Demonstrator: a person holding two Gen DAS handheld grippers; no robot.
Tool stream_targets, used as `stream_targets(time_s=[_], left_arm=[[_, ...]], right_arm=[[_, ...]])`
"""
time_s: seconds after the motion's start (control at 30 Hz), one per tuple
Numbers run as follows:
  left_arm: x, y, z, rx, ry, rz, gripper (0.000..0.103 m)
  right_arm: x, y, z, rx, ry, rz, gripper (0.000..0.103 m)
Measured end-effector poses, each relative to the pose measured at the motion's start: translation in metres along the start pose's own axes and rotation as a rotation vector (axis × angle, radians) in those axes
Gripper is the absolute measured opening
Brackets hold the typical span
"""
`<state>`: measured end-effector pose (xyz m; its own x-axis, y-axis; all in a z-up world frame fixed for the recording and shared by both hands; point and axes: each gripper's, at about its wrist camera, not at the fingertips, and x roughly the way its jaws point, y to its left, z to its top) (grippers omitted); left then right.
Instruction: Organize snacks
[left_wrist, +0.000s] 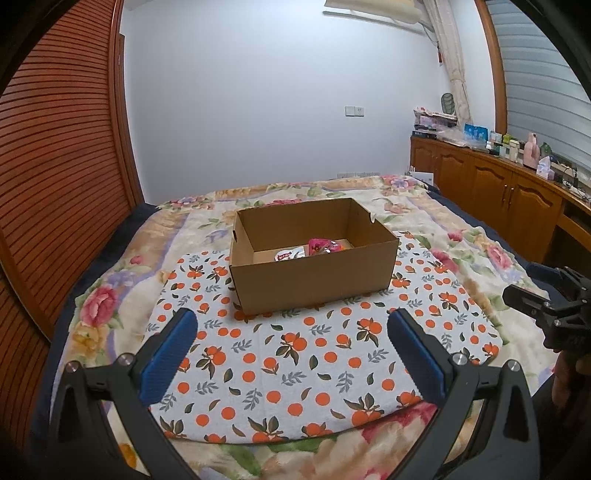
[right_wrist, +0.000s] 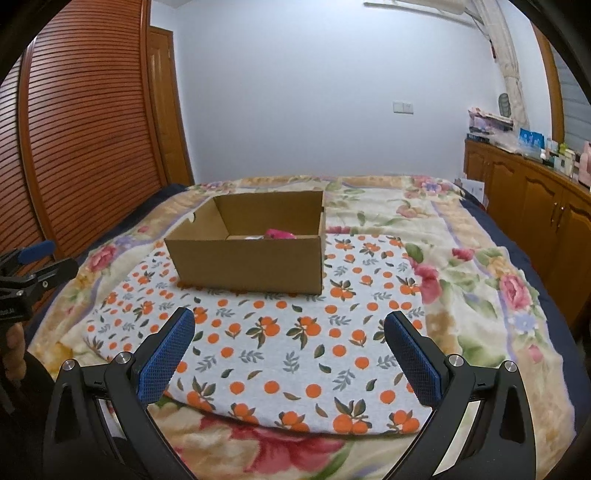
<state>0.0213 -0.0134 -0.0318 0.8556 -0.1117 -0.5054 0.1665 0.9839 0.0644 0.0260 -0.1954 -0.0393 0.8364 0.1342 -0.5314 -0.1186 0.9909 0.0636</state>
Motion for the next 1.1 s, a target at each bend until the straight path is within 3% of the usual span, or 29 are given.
stream_targets(time_s=[1.1], left_arm=[[0.0028, -0.0001, -0.004, 0.009, -0.007, 0.052, 0.103]], right_arm=[[0.0027, -0.0083, -0.0052, 0.034, -0.002, -0.015, 0.103]])
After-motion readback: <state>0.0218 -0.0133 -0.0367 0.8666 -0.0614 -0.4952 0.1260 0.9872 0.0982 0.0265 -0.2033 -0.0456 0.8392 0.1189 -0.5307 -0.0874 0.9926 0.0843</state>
